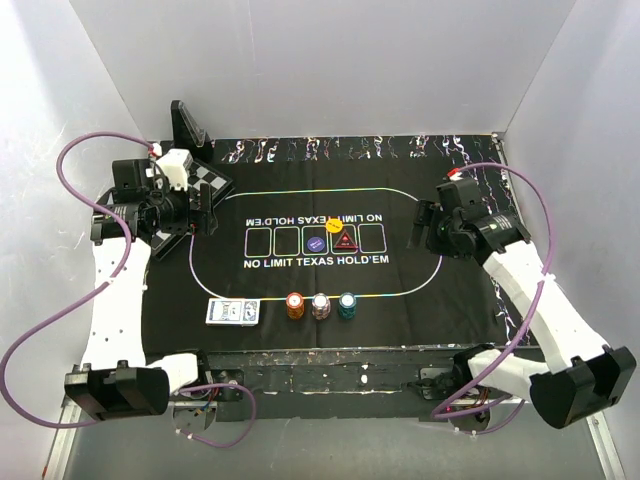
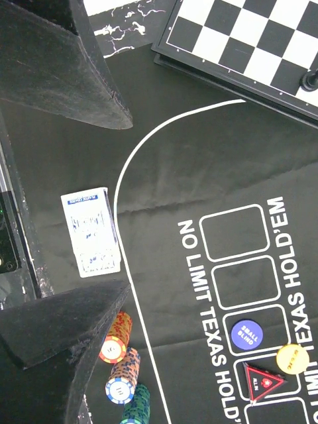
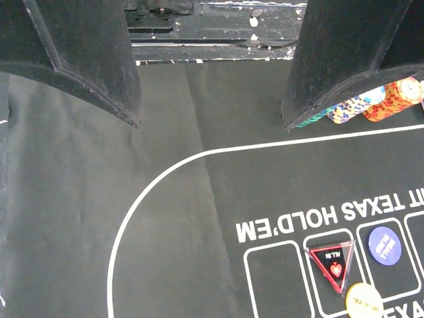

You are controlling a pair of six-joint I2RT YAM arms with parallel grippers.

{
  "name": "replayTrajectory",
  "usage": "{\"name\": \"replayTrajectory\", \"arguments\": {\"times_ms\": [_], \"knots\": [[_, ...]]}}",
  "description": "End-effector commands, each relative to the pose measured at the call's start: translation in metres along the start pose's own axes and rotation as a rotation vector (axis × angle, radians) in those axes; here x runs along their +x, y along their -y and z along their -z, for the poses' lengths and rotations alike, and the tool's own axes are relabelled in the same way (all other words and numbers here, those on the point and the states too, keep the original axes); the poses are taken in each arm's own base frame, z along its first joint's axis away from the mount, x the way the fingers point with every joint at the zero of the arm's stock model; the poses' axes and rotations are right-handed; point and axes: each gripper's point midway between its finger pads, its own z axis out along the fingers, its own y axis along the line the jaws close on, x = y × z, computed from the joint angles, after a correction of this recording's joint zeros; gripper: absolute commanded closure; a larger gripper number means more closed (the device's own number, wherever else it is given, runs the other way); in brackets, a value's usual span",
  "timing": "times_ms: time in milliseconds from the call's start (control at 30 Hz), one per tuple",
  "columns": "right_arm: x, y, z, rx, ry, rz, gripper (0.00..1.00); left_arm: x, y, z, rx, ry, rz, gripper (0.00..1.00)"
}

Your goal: Distribute texas hold em gaming equipment

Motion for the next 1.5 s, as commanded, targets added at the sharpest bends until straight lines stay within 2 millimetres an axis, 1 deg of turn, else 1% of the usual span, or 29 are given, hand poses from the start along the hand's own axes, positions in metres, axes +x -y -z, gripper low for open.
{"name": "replayTrajectory", "arguments": {"times_ms": [0, 67, 233, 333, 433, 533, 633, 667, 700, 733, 833, 967, 1100, 1200, 1333, 1467], "knots": [[-0.022, -0.019, 0.004, -0.007, 0.054, 0.037, 0.09, -0.007, -0.006, -0.001, -0.029, 0.01, -0.009, 0.02], [-0.025, -0.025, 0.004, -0.001, 0.053, 0.058, 0.09, -0.004, -0.005, 0.0, -0.013, -0.01, -0.039, 0.02], [-0.032, -0.048, 0.0, -0.02, 0.052, 0.108, 0.09, 0.004, -0.002, -0.003, 0.024, -0.035, -0.113, 0.02], [-0.036, -0.067, -0.003, -0.038, 0.052, 0.143, 0.09, 0.003, 0.0, -0.006, 0.045, -0.037, -0.116, 0.02], [-0.034, -0.094, -0.012, -0.07, 0.038, 0.206, 0.1, -0.001, 0.001, -0.012, 0.063, -0.055, -0.083, 0.02], [-0.032, -0.124, -0.024, -0.091, 0.016, 0.268, 0.12, -0.003, -0.001, -0.021, 0.071, -0.086, -0.06, 0.02], [-0.022, -0.157, -0.038, -0.119, -0.023, 0.342, 0.14, -0.007, -0.003, -0.027, 0.071, -0.083, -0.032, 0.02], [-0.016, -0.169, -0.047, -0.125, -0.041, 0.371, 0.15, -0.009, -0.001, -0.028, 0.084, -0.073, -0.033, 0.02], [-0.016, -0.179, -0.052, -0.133, -0.043, 0.39, 0.15, -0.008, 0.0, -0.03, 0.093, -0.069, -0.029, 0.02], [-0.011, -0.188, -0.06, -0.14, -0.06, 0.411, 0.16, -0.009, 0.001, -0.033, 0.099, -0.063, -0.023, 0.0], [0.004, -0.218, -0.079, -0.194, -0.12, 0.452, 0.2, -0.008, -0.002, -0.042, 0.092, -0.071, -0.004, 0.0], [0.018, -0.248, -0.107, -0.239, -0.152, 0.489, 0.2, -0.01, -0.007, -0.05, 0.081, -0.08, 0.0, 0.0], [0.028, -0.263, -0.137, -0.245, -0.19, 0.496, 0.2, -0.014, -0.011, -0.054, 0.069, -0.081, -0.002, 0.0], [0.031, -0.267, -0.157, -0.22, -0.198, 0.504, 0.2, -0.015, -0.011, -0.057, 0.08, -0.081, -0.007, 0.0], [0.038, -0.265, -0.175, -0.194, -0.211, 0.507, 0.2, -0.019, -0.01, -0.059, 0.092, -0.088, 0.001, 0.0], [0.044, -0.256, -0.188, -0.169, -0.227, 0.476, 0.19, -0.023, -0.008, -0.057, 0.1, -0.079, 0.01, 0.0]]}}
